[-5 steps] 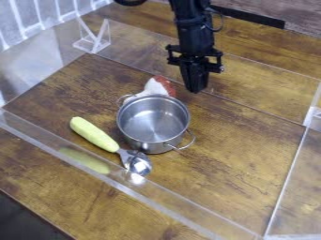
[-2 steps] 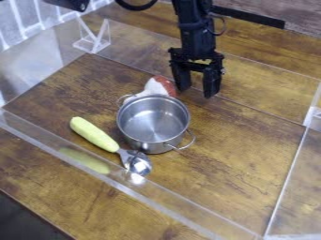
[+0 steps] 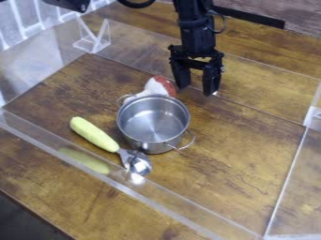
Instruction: Remove the mushroom from the silver pot and put it on the table
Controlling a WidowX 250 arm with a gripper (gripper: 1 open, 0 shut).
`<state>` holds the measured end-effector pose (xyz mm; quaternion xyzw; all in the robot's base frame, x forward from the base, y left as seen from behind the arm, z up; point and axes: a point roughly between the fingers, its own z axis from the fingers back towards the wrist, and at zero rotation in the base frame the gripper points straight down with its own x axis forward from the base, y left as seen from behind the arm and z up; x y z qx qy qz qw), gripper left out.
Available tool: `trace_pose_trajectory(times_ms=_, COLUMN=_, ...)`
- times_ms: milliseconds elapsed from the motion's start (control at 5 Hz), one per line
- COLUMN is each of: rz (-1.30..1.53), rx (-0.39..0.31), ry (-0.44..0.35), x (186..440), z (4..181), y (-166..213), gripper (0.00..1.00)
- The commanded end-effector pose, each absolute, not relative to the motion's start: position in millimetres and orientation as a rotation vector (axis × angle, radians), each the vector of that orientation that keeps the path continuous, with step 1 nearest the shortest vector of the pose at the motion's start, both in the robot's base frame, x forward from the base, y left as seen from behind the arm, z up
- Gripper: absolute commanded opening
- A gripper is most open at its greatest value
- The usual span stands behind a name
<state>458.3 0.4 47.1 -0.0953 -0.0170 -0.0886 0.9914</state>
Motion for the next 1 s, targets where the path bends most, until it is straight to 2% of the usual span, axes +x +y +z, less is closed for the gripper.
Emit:
trace_pose_trajectory(times_ms=0, rz=-0.155, rx=-0.170, ry=-0.099, x=462, z=72.0, y=16, gripper=1.00)
trace_pose_trajectory(times_ms=600, rz=-0.143, rx=-0.167, ry=-0.101, x=461, z=67.9, y=22, gripper=1.00)
trace_pose_trajectory(times_ms=800, rz=-0.139, rx=-0.164, ry=-0.144, x=459, z=93.5, y=26, gripper=1.00)
